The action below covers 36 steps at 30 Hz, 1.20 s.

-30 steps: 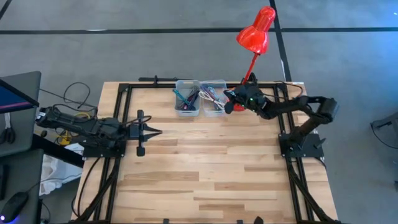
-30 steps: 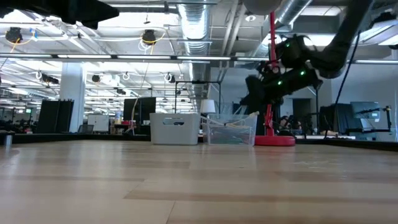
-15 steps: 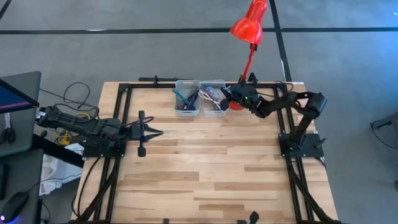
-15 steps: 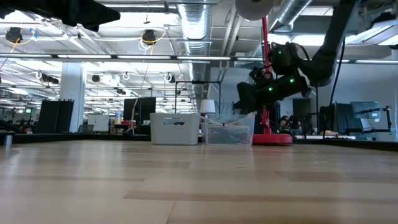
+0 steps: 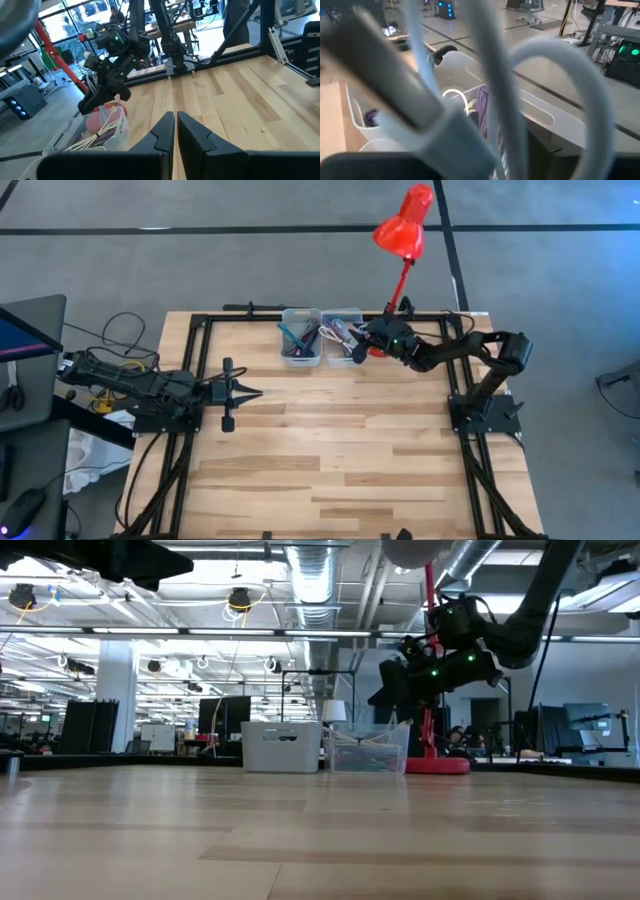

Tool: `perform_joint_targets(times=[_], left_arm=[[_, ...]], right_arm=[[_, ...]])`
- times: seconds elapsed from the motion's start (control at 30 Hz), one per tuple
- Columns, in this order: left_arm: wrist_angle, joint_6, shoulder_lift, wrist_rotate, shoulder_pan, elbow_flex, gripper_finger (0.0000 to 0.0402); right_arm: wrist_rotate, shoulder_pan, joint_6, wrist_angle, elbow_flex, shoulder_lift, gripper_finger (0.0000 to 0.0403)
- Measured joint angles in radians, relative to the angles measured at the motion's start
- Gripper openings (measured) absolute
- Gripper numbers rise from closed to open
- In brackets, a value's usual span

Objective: Pick & Place USB Port
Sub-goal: Put the light blue charger cable into the transparent bin

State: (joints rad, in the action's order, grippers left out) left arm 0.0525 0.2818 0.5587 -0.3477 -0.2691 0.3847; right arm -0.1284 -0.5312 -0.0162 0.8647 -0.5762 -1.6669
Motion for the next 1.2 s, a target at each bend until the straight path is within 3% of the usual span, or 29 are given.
perform_joint_targets(times=[0.43, 0.8, 1.2], left_arm=[[0.0, -0.002, 0.0, 0.0, 0.0, 0.0, 0.0021], [0.0, -0.002, 0.0, 0.0, 0.0, 0.0, 0.0021], [0.0, -0.01, 0.0, 0.0, 0.0, 0.0, 0.0021]], right_arm=[[0.0, 0.028, 0.017, -0.018, 0.0, -0.002, 0.0196], [0.0, 0.056, 0.026, -0.031, -0.093, -0.003, 0.022], [-0.003, 0.08, 0.045, -0.437, -0.298, -0.003, 0.0258]])
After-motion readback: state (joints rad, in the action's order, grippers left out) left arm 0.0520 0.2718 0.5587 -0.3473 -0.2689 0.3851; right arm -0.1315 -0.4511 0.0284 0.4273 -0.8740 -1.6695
